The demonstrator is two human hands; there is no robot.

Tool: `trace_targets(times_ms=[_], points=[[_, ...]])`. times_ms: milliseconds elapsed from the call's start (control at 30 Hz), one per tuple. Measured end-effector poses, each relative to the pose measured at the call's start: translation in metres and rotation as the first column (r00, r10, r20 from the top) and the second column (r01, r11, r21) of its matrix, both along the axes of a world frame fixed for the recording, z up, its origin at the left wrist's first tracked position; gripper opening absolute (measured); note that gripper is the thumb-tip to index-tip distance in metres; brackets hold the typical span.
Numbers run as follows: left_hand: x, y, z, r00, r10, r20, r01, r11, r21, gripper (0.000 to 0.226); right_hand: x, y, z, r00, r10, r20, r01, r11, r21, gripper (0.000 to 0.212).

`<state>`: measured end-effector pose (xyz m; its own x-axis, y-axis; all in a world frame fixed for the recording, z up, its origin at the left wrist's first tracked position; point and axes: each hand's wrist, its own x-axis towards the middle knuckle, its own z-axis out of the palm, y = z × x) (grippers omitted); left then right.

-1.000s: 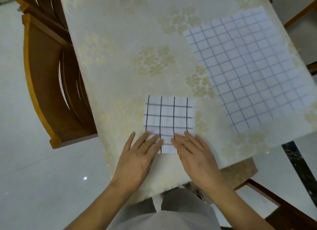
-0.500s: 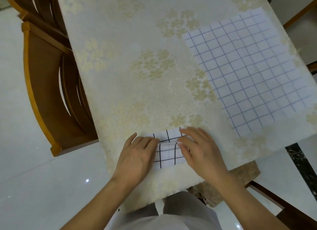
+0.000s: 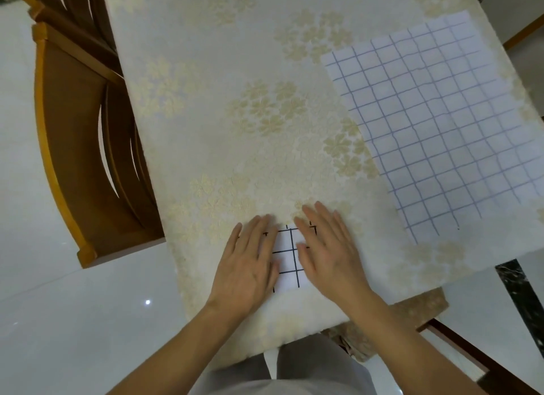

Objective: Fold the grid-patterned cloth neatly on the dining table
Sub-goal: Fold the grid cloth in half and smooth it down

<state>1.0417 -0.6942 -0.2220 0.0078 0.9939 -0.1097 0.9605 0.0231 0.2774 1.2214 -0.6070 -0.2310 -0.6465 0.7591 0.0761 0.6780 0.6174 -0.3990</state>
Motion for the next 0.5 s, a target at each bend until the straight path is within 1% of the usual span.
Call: trace_targets(times_ms=[100,167,233,367,500], points=[[0.013,-0.012,-0.015,0.998,0.004,-0.067,-0.008,0.998,-0.054,0.067,-0.001,-0.021,-0.011,0.985,0.076,0.158,-0.074,0.997,-0.016,0.052],[0.016,-0.016,-0.024,0.996,0.011,-0.093,-0.019,0.996,-0.086,0.070,-0.002,-0.026,-0.018,0.956,0.104,0.274,-0.095,0.994,-0.048,0.058],[0.015,-0.017,-0.031,0.994,0.017,-0.104,-0.028,0.994,-0.110,0.071,-0.002,-0.024,-0.024,0.931,0.125,0.342,-0.106,0.992,-0.072,0.062],[0.011,-0.017,-0.037,0.995,0.018,-0.103,-0.031,0.992,-0.120,0.075,0.001,-0.020,-0.025,0.905,0.128,0.406,-0.101,0.991,-0.086,0.069],[0.006,-0.022,-0.037,0.994,0.047,-0.094,-0.057,0.992,-0.109,0.078,0.007,-0.017,-0.025,0.902,0.099,0.420,-0.067,0.994,-0.092,0.077]])
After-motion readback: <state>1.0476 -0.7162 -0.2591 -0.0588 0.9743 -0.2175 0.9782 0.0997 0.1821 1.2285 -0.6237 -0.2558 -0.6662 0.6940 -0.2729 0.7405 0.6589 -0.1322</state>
